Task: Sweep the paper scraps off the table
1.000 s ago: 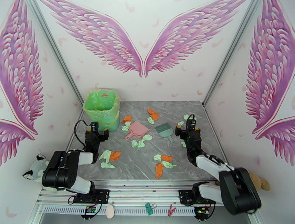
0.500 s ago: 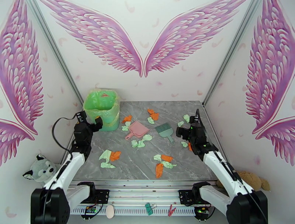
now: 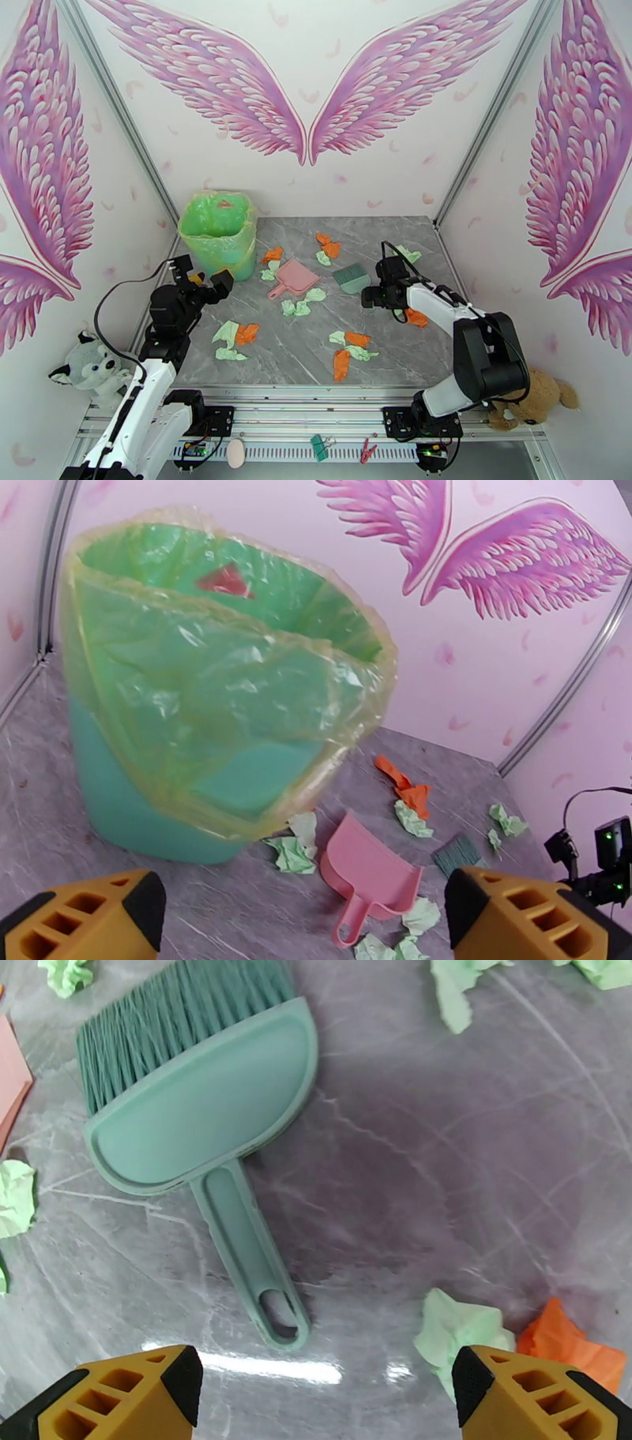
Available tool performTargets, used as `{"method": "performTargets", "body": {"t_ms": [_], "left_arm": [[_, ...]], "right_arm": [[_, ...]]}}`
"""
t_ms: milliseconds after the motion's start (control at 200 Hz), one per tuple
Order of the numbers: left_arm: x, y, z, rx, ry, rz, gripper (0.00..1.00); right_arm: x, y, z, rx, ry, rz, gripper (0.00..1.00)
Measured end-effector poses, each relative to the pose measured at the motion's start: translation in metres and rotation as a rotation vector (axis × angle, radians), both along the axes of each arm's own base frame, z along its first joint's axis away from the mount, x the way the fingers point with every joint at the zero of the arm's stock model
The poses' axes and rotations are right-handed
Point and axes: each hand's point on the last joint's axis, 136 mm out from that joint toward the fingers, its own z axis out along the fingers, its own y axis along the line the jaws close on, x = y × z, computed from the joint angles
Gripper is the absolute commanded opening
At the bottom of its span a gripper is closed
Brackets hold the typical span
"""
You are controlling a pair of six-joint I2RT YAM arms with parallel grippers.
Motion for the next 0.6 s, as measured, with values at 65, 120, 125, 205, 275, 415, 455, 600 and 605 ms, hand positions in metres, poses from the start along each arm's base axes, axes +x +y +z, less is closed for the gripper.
{"method": "performTargets", "body": {"t_ms": [65, 120, 125, 205, 275, 415, 455, 600, 605], "left_arm": [[-0.002, -0.007, -0.003, -0.007, 0.014, -0.034, 0.99], [-0.004, -0.012, -0.008, -0.008, 0.037, -0.056, 0.99], [-0.004, -0.013, -0.009, -0.008, 0.039, -0.057, 0.99], [-0.006, -0.019, -0.018, -0.004, 0.077, -0.078, 0.99], [-0.008, -0.023, -0.024, 0.0, 0.099, -0.093, 0.99], [-0.011, -0.032, -0.027, 0.012, 0.109, -0.124, 0.99], [-0.012, -0.033, -0.027, 0.013, 0.109, -0.131, 0.99], [-0.013, -0.038, -0.027, 0.005, 0.1, -0.161, 0.99], [-0.013, -0.038, -0.027, 0.006, 0.099, -0.163, 0.99]], "right_arm": [[0.001, 0.009, -0.005, -0.002, 0.019, 0.029, 0.84], [0.004, 0.014, -0.008, -0.006, 0.028, 0.049, 0.83], [0.004, 0.015, -0.009, -0.006, 0.03, 0.051, 0.83], [0.01, 0.023, -0.012, -0.006, 0.038, 0.072, 0.81], [0.014, 0.026, -0.015, -0.005, 0.042, 0.083, 0.79], [0.017, 0.028, -0.023, -0.007, 0.063, 0.094, 0.72], [0.017, 0.028, -0.027, -0.008, 0.075, 0.099, 0.68], [0.019, 0.029, -0.032, -0.005, 0.095, 0.1, 0.59], [0.019, 0.03, -0.032, -0.004, 0.095, 0.099, 0.59]]}}
